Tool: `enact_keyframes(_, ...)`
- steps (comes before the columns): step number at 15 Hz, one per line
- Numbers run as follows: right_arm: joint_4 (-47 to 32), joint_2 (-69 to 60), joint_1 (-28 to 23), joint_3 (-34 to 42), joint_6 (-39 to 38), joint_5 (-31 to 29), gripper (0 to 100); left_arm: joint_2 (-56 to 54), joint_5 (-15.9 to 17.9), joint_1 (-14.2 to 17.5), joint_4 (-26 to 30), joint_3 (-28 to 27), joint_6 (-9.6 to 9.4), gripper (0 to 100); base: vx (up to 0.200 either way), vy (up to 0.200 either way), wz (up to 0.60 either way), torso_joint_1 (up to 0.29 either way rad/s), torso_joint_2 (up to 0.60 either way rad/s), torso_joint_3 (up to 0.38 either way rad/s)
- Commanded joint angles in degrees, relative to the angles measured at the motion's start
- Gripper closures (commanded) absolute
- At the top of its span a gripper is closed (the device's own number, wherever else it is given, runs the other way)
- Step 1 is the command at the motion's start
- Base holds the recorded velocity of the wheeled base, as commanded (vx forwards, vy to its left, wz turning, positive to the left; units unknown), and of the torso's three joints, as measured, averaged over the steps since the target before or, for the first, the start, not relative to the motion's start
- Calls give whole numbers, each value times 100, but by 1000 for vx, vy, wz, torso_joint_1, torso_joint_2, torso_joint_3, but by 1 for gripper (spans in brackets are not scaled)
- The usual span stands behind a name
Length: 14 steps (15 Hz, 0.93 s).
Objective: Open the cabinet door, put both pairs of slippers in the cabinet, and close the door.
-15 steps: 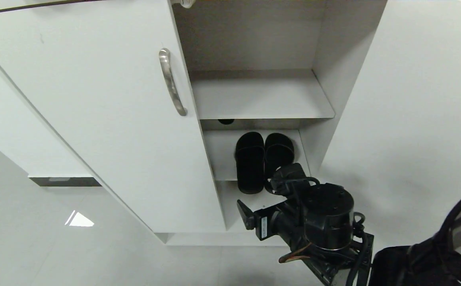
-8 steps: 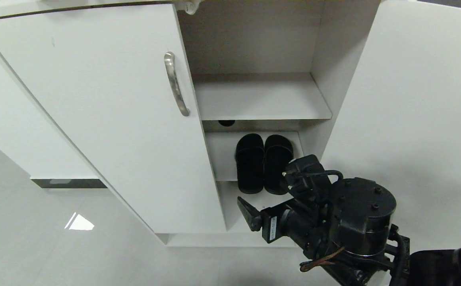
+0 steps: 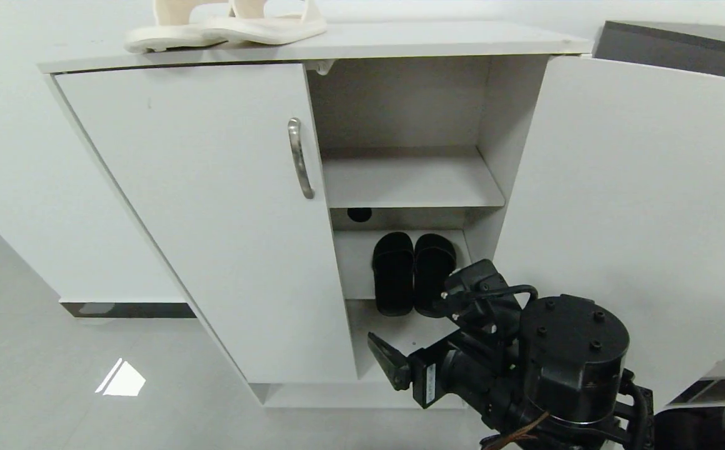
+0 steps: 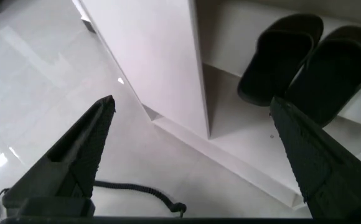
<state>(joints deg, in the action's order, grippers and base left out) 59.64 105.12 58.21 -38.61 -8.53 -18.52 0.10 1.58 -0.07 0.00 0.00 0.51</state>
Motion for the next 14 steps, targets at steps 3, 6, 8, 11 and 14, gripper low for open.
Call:
enact_keyframes(3,4,9,33,64,1,15,0,8,0,-1,0,0,2,100,0,0,0,2,4,199)
enact_keyframes(6,22,-71,33,257,10,226,0,8,-9,-1,0,0,-60,100,0,0,0,-1,2,201)
enact_keyframes(8,22,-413,15,574,-17,1131,0,8,-9,-1,0,0,-34,100,0,0,0,-1,-1,55)
enact_keyframes(11,22,-642,15,960,-26,1940,0,8,0,-1,0,0,-34,100,0,0,0,0,0,0)
enact_keyframes(14,22,-730,15,1057,-43,2212,0,-1,0,-1,0,0,-25,100,0,0,0,0,0,0)
